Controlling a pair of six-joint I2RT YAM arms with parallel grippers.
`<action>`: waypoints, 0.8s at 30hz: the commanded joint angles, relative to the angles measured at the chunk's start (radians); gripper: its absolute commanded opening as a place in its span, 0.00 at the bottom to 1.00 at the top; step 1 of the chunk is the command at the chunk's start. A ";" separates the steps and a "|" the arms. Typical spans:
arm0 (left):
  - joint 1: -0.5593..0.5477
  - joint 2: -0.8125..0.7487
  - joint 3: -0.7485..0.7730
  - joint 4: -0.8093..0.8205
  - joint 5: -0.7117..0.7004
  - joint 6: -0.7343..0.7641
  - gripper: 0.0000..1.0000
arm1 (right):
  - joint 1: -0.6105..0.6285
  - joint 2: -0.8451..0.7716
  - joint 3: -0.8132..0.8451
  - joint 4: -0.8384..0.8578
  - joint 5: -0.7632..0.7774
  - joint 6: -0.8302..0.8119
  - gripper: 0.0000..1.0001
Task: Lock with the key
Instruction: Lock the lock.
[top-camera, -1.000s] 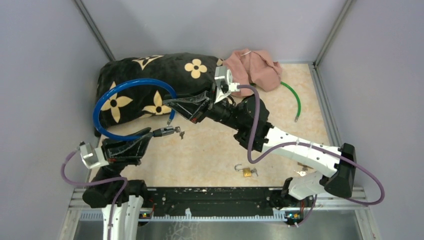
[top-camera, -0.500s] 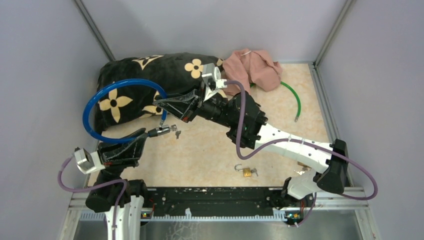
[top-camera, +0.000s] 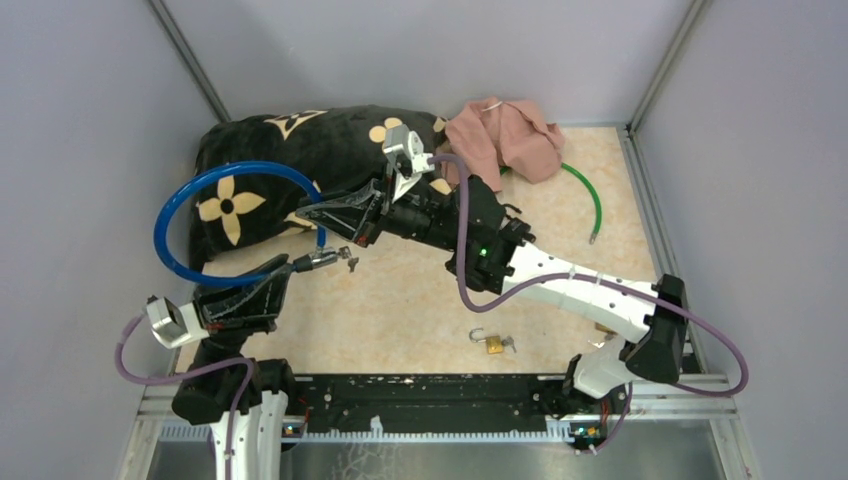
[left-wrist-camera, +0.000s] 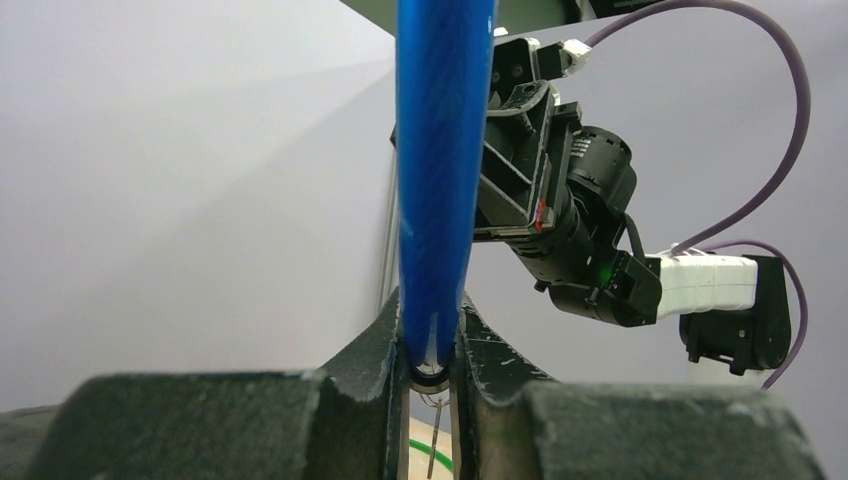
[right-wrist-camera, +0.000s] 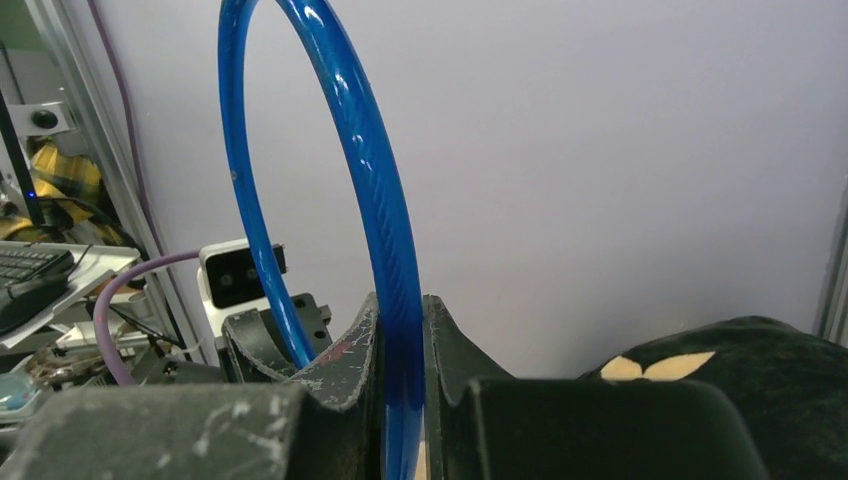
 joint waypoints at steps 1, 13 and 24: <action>0.008 -0.017 0.022 0.071 -0.016 0.001 0.00 | 0.017 0.017 0.023 0.050 -0.017 0.016 0.00; 0.016 -0.014 0.034 0.100 -0.107 -0.014 0.00 | 0.018 0.103 0.000 0.105 -0.096 0.093 0.00; 0.014 -0.028 0.025 0.100 -0.115 -0.007 0.00 | 0.025 0.117 -0.037 0.110 -0.143 0.108 0.09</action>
